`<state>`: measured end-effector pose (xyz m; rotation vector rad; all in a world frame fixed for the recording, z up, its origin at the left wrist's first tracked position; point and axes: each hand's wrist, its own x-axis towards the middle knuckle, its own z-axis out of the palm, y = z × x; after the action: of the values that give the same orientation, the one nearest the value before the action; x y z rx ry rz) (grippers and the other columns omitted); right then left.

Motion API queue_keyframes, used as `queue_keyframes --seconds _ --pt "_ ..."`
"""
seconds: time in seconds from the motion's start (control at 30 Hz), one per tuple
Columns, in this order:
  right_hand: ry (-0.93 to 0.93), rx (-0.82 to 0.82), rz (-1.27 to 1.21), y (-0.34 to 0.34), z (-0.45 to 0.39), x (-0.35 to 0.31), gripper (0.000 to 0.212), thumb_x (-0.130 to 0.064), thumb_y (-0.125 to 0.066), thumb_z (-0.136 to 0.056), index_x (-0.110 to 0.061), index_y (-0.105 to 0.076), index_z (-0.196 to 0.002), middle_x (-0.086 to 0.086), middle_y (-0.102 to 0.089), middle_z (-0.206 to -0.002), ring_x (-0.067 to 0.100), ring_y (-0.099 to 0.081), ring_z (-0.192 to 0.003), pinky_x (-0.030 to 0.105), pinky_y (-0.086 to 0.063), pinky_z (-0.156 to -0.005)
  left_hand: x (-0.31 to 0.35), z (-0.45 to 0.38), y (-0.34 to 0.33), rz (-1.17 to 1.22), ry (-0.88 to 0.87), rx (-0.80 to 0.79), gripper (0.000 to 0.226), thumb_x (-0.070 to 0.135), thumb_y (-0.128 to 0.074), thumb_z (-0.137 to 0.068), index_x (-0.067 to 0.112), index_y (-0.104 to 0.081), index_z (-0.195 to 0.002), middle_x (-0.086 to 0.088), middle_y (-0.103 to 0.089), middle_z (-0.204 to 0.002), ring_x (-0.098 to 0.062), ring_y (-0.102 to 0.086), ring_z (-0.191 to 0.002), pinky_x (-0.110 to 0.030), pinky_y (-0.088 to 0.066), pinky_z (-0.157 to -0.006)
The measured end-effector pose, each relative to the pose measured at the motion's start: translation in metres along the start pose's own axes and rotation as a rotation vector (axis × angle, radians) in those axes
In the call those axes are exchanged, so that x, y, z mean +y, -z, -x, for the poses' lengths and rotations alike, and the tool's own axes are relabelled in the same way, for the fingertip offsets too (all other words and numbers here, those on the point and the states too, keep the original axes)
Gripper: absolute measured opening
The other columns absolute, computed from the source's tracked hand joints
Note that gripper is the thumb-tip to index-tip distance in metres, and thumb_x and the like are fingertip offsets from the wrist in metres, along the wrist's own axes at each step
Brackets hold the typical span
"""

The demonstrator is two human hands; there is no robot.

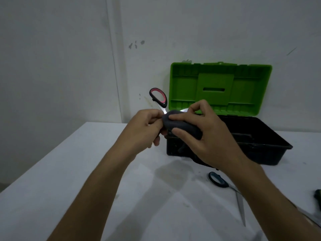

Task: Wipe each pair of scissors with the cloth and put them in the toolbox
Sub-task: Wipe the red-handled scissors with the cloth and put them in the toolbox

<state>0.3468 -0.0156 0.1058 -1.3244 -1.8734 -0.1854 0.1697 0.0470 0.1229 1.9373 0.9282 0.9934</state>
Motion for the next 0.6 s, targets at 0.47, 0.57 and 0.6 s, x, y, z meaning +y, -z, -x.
queue_keyframes --seconds 0.47,0.57,0.6 --pt "-0.024 -0.278 0.086 0.019 0.001 0.003 0.049 -0.076 -0.054 -0.071 -0.052 -0.067 -0.112 -0.019 -0.044 -0.098 0.002 -0.051 -0.090 0.036 -0.050 -0.077 0.002 0.003 0.020 0.063 0.051 0.152 0.025 0.004 -0.045 -0.096 0.010 -0.062 -0.079 0.002 -0.056 -0.057 -0.014 -0.038 -0.046 -0.018 -0.031 -0.040" --pt "-0.026 -0.229 0.057 0.024 0.002 0.004 0.037 -0.067 -0.049 -0.083 -0.049 -0.070 -0.108 -0.017 -0.047 -0.097 0.001 -0.052 -0.087 0.028 -0.045 -0.071 -0.003 0.002 0.021 -0.061 0.030 0.160 0.023 0.007 -0.046 -0.095 0.009 -0.065 -0.082 0.004 -0.058 -0.058 -0.014 -0.039 -0.045 -0.019 -0.032 -0.043" --pt "-0.015 -0.193 0.041 0.025 0.002 0.004 0.033 -0.060 -0.051 -0.087 -0.048 -0.069 -0.112 -0.016 -0.047 -0.097 0.002 -0.053 -0.088 0.024 -0.043 -0.070 -0.003 0.002 0.021 -0.091 0.025 0.159 0.023 0.008 -0.046 -0.095 0.011 -0.066 -0.083 0.004 -0.058 -0.058 -0.014 -0.040 -0.044 -0.019 -0.033 -0.043"
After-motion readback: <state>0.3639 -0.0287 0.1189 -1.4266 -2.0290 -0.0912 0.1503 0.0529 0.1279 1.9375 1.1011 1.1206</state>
